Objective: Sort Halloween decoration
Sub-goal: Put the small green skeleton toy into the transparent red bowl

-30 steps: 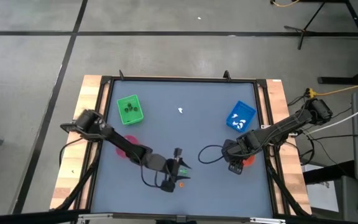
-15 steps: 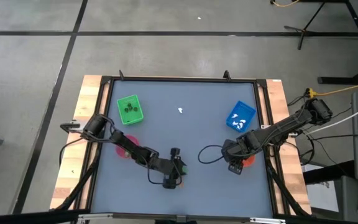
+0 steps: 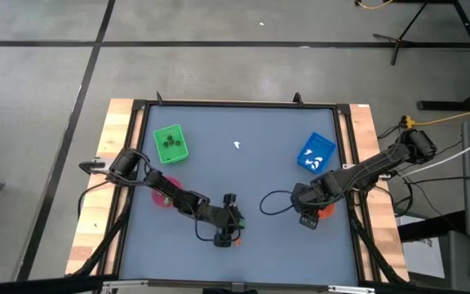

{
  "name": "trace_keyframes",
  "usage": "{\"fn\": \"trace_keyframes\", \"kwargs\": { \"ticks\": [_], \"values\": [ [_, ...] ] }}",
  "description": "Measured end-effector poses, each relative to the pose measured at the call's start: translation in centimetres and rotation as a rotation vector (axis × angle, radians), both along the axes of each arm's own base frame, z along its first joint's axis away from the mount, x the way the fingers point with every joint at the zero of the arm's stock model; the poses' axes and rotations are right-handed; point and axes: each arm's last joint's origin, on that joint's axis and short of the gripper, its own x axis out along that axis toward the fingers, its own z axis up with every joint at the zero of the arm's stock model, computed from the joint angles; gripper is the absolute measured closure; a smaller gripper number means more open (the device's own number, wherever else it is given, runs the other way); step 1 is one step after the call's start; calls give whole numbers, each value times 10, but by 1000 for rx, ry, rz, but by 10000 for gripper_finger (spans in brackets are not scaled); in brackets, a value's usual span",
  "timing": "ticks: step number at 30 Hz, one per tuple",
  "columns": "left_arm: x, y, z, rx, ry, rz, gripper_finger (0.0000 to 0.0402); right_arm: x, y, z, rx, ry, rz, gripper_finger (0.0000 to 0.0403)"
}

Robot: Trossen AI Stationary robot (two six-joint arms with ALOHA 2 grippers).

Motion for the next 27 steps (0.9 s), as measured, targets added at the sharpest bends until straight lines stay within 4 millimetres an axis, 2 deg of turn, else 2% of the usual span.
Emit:
{"fn": "trace_keyframes", "kwargs": {
  "ticks": [17, 27],
  "values": [
    [-1, -1, 0, -1, 7, -12, 347, 0, 0, 0, 0, 0, 0, 139],
    [-3, 0, 8, -1, 8, -24, 365, 0, 0, 0, 0, -1, 0, 139]
  ]
}}
